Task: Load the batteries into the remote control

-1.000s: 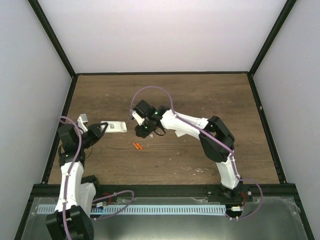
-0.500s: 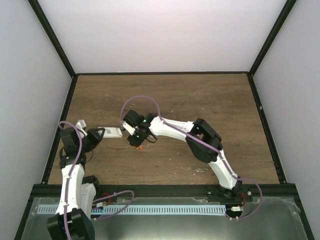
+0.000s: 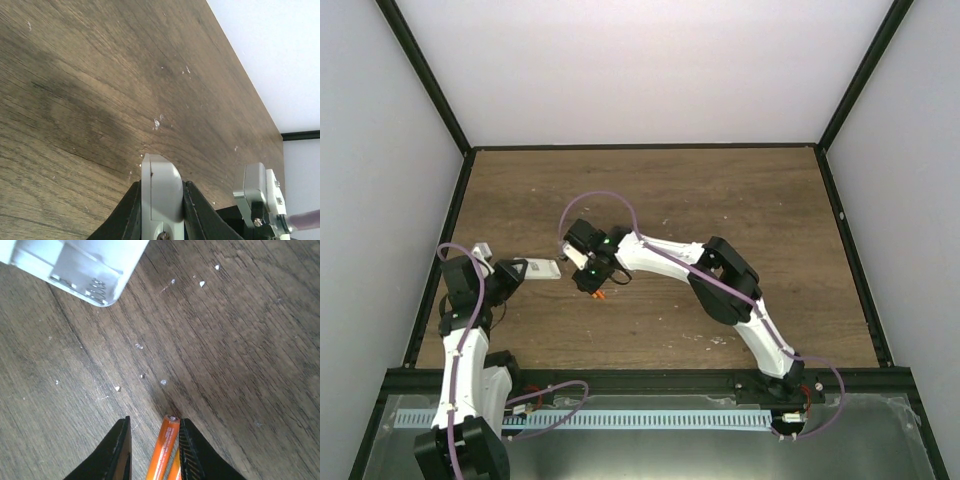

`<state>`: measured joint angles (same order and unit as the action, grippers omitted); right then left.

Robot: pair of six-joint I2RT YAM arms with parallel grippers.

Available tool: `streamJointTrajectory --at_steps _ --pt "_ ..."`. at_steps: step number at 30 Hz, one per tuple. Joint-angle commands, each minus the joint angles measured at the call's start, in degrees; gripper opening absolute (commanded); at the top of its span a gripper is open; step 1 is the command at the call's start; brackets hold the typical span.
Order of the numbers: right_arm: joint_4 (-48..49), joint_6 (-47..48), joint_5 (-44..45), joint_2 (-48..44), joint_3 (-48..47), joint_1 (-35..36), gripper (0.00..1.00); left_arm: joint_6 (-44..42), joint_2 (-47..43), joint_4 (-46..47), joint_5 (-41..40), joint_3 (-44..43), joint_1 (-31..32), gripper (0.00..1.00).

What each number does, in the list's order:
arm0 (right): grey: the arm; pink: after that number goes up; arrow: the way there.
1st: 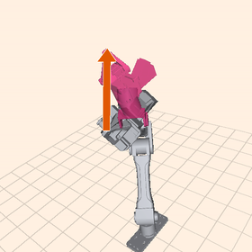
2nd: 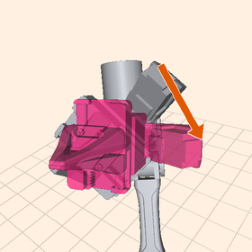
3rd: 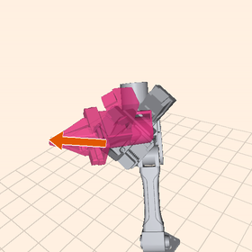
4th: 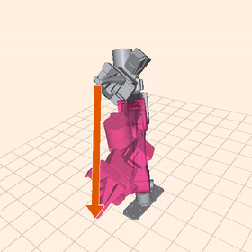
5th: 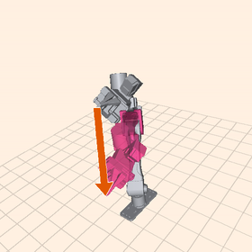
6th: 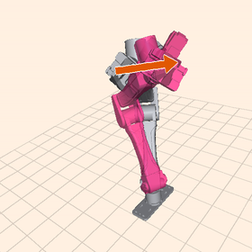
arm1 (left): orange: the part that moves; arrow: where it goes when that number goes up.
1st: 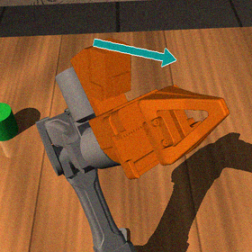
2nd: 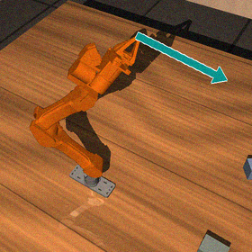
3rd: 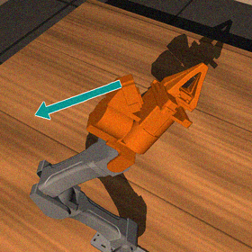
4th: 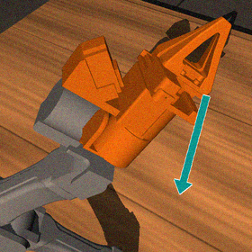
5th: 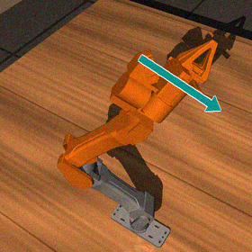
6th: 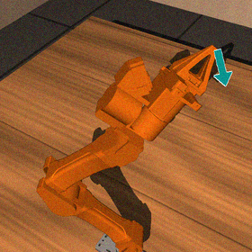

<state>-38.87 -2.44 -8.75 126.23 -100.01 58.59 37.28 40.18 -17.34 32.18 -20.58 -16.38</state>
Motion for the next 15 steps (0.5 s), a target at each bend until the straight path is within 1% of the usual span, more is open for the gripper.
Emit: streamJointTrajectory --at_steps 1,15 --pt "-1.76 -0.2 -0.32 2.05 -3.29 0.24 0.21 -0.34 -0.02 0.52 0.41 -1.83 -0.32 0.0" --pt "-2.79 -0.23 -0.19 3.3 -3.01 0.29 0.2 -0.34 0.07 0.53 0.93 -1.87 -0.31 0.0"
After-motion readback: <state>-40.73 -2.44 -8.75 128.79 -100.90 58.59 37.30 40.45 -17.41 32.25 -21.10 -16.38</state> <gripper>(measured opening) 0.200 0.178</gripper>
